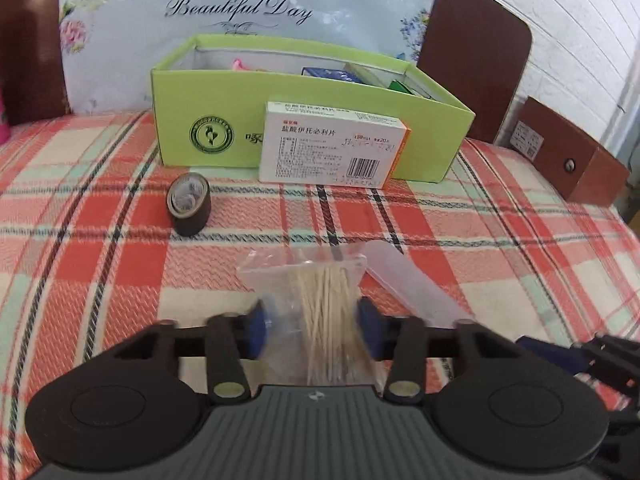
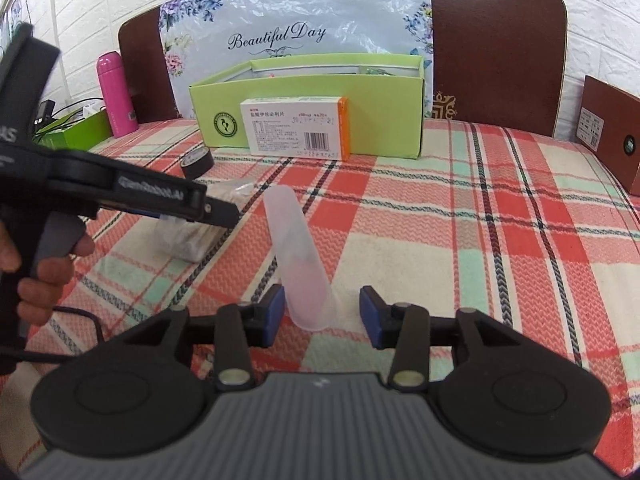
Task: Organize objects
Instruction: 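Grasp the toothpick bag with left gripper while right gripper grasps the clear tube, then carry toothpick bag and clear tube into the lime-green box and open both grippers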
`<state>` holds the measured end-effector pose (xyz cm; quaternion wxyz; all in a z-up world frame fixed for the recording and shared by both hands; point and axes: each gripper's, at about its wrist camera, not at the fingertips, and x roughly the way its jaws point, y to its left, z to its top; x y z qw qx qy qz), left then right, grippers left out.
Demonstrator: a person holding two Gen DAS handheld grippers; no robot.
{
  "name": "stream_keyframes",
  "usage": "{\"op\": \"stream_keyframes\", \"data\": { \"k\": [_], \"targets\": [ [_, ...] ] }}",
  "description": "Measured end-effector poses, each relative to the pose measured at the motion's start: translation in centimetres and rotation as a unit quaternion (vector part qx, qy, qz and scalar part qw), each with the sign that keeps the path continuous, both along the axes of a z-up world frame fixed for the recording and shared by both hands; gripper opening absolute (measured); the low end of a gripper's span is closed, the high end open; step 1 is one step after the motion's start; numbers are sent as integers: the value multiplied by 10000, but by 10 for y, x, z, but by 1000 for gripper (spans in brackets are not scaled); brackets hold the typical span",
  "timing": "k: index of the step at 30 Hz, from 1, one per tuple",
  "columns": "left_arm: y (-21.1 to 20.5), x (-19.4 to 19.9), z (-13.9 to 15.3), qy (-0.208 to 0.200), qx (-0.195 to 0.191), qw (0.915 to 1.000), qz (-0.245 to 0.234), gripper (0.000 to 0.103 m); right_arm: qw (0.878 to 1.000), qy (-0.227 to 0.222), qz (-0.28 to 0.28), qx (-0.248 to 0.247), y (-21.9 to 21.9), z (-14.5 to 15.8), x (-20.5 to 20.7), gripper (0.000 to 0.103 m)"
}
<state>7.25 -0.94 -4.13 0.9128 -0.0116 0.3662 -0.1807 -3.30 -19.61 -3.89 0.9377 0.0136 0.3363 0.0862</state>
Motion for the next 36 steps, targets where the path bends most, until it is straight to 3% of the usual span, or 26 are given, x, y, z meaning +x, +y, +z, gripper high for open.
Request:
{"op": "stream_keyframes", "data": {
  "k": [5,7,9,12,17,19,21,23,29,36],
  "targets": [
    [20,-7,7,120,-3,9999,-29,31,9999,-11,73,-85,3,0,5,41],
    [28,-14,11,55,50,9999,138,38,9998,-34,173,-130,7,-1,11,41],
    [35,-20,15,26,-54,9997,228,60,9995,-50,269,-181,10,-1,17,41],
    [35,-24,16,-21,-166,9997,178,62,9990,-74,355,-254,16,-2,30,41],
    [19,-15,-1,69,52,9998,154,63,9985,-151,415,-315,27,-7,40,40],
    [13,-17,-3,-81,267,9996,94,60,9980,-183,470,-369,31,-8,36,33],
    [13,-17,-1,-71,245,9997,9,32,9979,-175,529,-333,33,-7,30,27],
    [21,-15,2,154,-75,9998,22,27,9981,-146,533,-278,34,-5,25,27],
    [32,-24,22,143,-410,9991,-37,24,9970,36,388,668,15,10,19,27],
    [35,-6,72,-458,-585,9971,-134,24,9937,-491,283,968,0,51,33,27]
  ]
}}
